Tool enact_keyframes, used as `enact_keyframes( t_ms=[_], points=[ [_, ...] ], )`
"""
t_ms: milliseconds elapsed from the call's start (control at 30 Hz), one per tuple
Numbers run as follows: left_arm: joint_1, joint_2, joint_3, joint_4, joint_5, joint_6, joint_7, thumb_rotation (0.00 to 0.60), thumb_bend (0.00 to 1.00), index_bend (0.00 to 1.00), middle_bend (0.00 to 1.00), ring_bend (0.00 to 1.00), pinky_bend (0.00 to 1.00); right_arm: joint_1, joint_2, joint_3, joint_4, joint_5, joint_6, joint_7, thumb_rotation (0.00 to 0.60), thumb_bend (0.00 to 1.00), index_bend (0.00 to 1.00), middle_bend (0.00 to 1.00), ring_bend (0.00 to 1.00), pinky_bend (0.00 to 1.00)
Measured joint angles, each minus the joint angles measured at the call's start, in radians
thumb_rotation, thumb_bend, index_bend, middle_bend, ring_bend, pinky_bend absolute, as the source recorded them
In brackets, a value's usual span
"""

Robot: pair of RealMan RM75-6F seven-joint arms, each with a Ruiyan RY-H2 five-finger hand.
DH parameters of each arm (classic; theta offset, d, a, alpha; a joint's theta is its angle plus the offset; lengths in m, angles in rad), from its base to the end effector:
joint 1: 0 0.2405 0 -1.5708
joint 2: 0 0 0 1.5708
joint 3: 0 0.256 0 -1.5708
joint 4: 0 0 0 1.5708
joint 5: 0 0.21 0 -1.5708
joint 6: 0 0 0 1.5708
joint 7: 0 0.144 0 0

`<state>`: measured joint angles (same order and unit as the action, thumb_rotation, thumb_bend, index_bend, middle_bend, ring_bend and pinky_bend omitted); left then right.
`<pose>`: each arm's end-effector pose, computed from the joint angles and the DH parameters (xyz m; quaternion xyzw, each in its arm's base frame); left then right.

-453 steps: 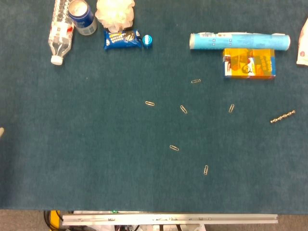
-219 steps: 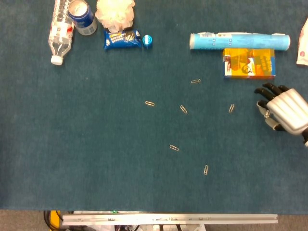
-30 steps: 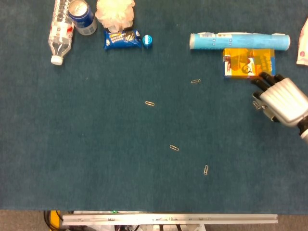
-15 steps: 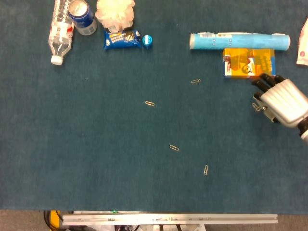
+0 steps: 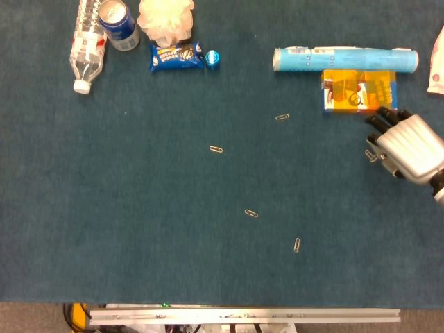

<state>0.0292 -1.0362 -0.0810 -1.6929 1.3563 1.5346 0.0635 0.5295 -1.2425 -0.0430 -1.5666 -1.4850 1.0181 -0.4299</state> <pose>-0.3329 0.1481 0.1965 -0.5244 -0.4061 -0.3313 0.6711 -0.2441 -0.2700 0.0518 0.8391 -0.2218 0.2344 0.4380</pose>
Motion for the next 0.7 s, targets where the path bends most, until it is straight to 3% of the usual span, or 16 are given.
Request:
enact_keyframes(
  t_ms=[433, 700],
  points=[
    [-0.002, 0.0, 0.001, 0.0, -0.001, 0.001, 0.0, 0.6, 0.05, 0.31, 0.35, 0.33, 0.45, -0.002, 0.003, 0.004, -0.008, 0.033, -0.031, -0.02, 0.6, 0.21, 0.39, 0.27, 0.17, 0.37],
    [-0.004, -0.001, 0.001, 0.004, 0.003, 0.001, -0.005, 0.6, 0.05, 0.31, 0.35, 0.33, 0.45, -0.019, 0.014, 0.008, -0.02, 0.025, 0.005, 0.021, 0.6, 0.19, 0.34, 0.27, 0.17, 0.36]
  ],
)
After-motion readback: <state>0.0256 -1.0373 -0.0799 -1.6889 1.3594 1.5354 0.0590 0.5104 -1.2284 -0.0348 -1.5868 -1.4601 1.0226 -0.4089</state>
